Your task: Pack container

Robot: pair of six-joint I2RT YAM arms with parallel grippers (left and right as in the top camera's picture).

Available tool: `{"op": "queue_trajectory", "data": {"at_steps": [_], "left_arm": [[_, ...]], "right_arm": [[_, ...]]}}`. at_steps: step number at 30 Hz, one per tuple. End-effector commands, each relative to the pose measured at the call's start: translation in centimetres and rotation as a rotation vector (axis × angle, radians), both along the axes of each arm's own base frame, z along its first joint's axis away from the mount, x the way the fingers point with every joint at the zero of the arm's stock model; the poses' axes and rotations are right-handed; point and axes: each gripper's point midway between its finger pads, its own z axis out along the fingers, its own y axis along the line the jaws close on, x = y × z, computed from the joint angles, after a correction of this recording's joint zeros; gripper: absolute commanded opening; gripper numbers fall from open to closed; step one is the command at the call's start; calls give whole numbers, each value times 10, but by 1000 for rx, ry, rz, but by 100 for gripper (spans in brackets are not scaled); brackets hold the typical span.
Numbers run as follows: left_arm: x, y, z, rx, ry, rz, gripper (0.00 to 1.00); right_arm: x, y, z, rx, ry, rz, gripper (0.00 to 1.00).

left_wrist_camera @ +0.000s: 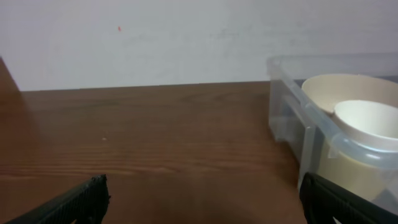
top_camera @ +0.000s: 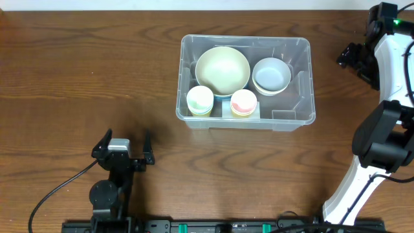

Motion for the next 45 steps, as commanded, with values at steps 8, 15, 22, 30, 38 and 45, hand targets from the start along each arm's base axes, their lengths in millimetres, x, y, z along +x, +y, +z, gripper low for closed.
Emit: {"op": "queue_trajectory", "data": {"at_steps": [8,15,22,30,38,45], "left_arm": [[-1,0,-15,37,48,-4,98],[-1,0,-15,37,48,-4,98],[-1,0,-15,37,48,-4,98],[-1,0,-15,37,48,-4,98],[-1,0,-15,37,48,-4,98],[-1,0,-15,37,48,-4,98]], "right_arm": [[-2,-7,-3,-10,8,-25,99],[-2,-7,-3,-10,8,-25,99],[-2,-7,-3,-10,8,-24,99],[-2,-7,-3,-10,8,-24,99],[-1,-7,-3,-10,8,-24,99],[1,1,22,-23,-48,-8,99]]}}
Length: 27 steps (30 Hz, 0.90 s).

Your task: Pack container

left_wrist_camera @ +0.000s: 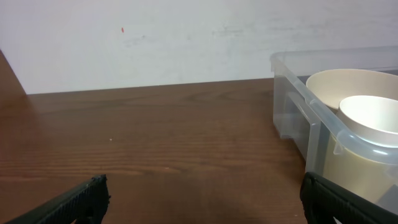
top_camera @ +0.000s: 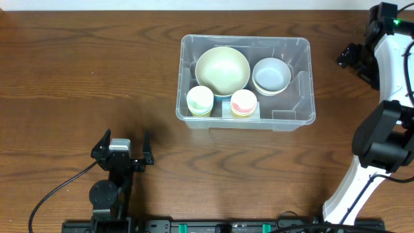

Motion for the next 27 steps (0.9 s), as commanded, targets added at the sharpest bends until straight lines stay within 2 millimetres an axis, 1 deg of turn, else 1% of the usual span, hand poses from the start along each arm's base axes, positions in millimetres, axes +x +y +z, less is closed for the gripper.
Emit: {"op": "queue_trajectory", "data": {"at_steps": [1,4,5,7,10,12,14,15,18,19,21,22,24,27], "left_arm": [[-1,-1,-15,11,46,-10,98],[-1,-1,-15,11,46,-10,98],[-1,-1,-15,11,46,-10,98],[-1,-1,-15,11,46,-10,98],[-1,-1,-15,11,46,-10,98],[-1,-1,-15,11,46,-10,98],[-1,-1,-15,11,46,-10,98],[-1,-1,-15,11,46,-10,98],[-1,-1,-15,11,46,-10,98],[-1,-1,-15,11,46,-10,98],[-1,-1,-15,11,46,-10,98],[-1,-1,-15,11,46,-10,98],[-1,-1,-15,11,46,-10,98],[-1,-1,-15,11,46,-10,98]], "right_arm": [[1,3,31,-27,-66,-3,99],[1,17,67,-44,-148,27,99],[1,25,83,-50,-183,42,99],[-2,37,107,-59,-238,68,99],[-15,61,143,-66,-319,117,99],[-28,77,156,-65,-351,150,99],[-45,95,161,-61,-378,190,99],[-55,105,161,-58,-390,216,99],[-90,132,154,-47,-399,294,99],[-102,136,152,-57,-398,313,99],[-127,137,147,-88,-413,327,99],[-135,138,145,-86,-432,332,99],[-147,140,142,-67,-507,334,99],[-157,140,134,-51,-653,328,99]]}}
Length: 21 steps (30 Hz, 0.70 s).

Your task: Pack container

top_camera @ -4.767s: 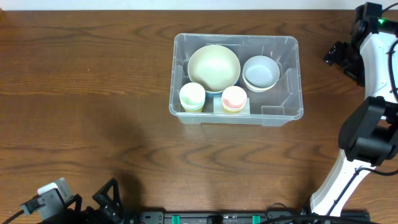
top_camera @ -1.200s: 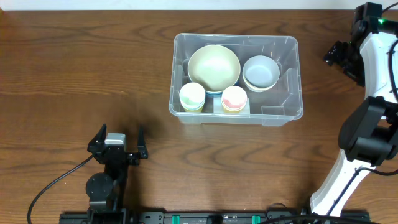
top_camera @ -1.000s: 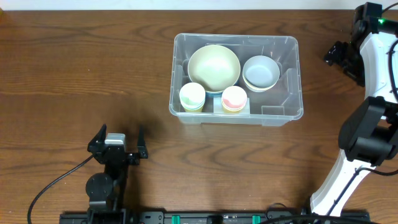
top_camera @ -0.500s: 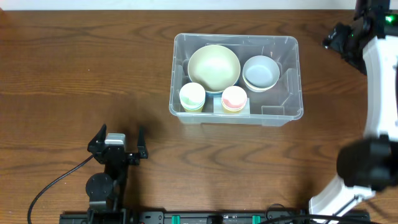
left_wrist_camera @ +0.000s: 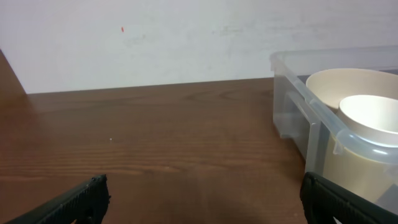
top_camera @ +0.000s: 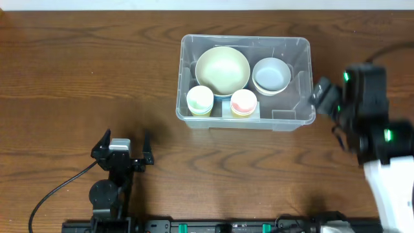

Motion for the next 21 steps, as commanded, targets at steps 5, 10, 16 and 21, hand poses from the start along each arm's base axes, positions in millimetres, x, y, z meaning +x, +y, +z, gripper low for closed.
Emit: {"op": "queue_trajectory", "data": {"at_steps": [5,10,16,21], "left_arm": [[-1,-1,-15,11,45,-10,98],[-1,-1,-15,11,45,-10,98],[-1,-1,-15,11,45,-10,98],[-1,-1,-15,11,45,-10,98]], "right_arm": [[-30,6,-27,6,-287,135,99],[-35,36,-27,-163,-536,436,99],[-45,38,-52,-195,-634,453,99],[-47,38,-72,-233,-659,465,99]]}}
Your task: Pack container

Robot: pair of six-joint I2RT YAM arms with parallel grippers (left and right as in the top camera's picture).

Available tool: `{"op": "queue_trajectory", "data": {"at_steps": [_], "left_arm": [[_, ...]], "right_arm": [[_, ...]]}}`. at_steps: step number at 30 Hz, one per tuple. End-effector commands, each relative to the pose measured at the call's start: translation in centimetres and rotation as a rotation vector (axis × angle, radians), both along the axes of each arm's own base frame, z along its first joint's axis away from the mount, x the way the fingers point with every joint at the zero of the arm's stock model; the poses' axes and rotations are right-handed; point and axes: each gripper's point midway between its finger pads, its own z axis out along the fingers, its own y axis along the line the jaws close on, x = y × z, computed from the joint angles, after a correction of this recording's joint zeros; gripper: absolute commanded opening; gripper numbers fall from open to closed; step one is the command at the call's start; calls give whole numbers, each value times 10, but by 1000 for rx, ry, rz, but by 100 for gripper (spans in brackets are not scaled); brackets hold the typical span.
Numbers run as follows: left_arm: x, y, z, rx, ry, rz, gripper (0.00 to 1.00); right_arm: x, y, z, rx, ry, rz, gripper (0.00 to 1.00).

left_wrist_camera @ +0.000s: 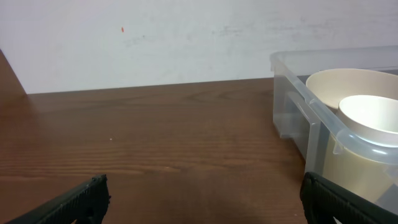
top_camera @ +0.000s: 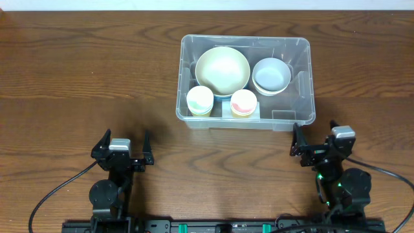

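A clear plastic container (top_camera: 303,97) stands at the table's middle back. Inside it are a large cream bowl (top_camera: 222,70), a pale blue bowl (top_camera: 271,75), a yellow-green cup (top_camera: 200,100) and a pink cup (top_camera: 243,102). My left gripper (top_camera: 125,144) is open and holds nothing, low at the front left, well clear of the container. In the left wrist view its fingertips (left_wrist_camera: 78,200) frame bare wood, with the container (left_wrist_camera: 292,115), cream bowl (left_wrist_camera: 348,81) and cup (left_wrist_camera: 373,115) at right. My right gripper (top_camera: 314,139) sits open at the front right, just below the container's right corner.
A dark wooden table (top_camera: 77,77) runs from edge to edge. A black rail (top_camera: 213,226) lies along the front edge between the two arm bases. A white wall (left_wrist_camera: 155,43) rises behind the table.
My right arm has moved from beside the container's right end down to the front right, where it sits low and folded. The left arm and the container's contents have not moved.
My right arm stood raised at the far right back corner at the first two moments. Then it was beside the container's right end, and now it rests low at the front right. The left gripper stayed open at the front left, shifting only slightly early on.
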Motion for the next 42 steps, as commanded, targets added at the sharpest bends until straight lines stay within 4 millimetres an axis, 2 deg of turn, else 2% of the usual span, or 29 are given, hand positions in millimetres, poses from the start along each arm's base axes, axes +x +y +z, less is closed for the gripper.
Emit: {"op": "queue_trajectory", "data": {"at_steps": [1,11,16,19,42], "left_arm": [[-1,-1,-15,11,44,-10,98],[-1,-1,-15,11,44,-10,98],[-1,-1,-15,11,44,-10,98],[-1,-1,-15,11,44,-10,98],[-1,-1,-15,11,44,-10,98]], "right_arm": [[-2,0,-10,-63,-35,15,99],[-10,-1,-17,-83,-132,14,99],[-10,-1,-19,-123,-131,17,99],[-10,-1,-28,-126,-95,20,99],[-10,-2,-27,-127,-97,12,99]]}}
